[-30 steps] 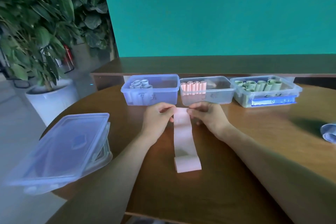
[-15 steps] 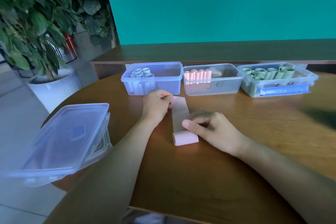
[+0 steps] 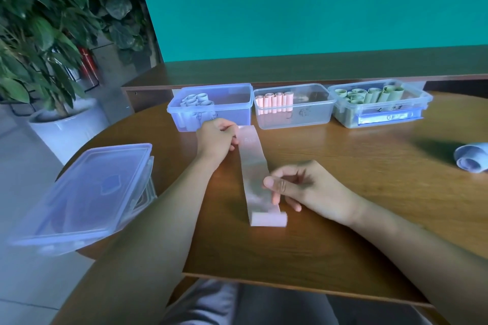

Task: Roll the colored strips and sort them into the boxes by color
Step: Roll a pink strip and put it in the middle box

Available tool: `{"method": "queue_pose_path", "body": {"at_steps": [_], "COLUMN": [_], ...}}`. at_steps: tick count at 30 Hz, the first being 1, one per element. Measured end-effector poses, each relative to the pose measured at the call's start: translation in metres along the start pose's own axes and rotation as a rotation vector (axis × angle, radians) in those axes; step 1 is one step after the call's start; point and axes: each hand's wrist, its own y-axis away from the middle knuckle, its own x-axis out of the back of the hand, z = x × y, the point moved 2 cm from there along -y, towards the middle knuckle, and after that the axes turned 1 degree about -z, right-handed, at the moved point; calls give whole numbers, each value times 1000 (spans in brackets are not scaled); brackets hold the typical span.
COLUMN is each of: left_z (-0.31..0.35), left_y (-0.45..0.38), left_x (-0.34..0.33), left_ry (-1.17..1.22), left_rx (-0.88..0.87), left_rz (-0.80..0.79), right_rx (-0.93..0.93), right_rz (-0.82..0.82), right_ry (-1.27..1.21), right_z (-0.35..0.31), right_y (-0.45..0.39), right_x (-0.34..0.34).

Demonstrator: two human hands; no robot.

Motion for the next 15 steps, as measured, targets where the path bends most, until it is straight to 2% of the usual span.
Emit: {"method": "queue_pose_path", "body": {"at_steps": [9, 15], "left_z": [-2, -1], "left_y": [-5, -7], "left_x": [1, 2], "left_ry": [-11, 14], "left_rx": [-1, 17], "left_rz": [65, 45], "right_rx": [93, 170], "right_rz": [-108, -134], "right_ry": [191, 272], "right_z": [4, 1], "right_y": [4, 24], "right_x": [-3, -9]}}
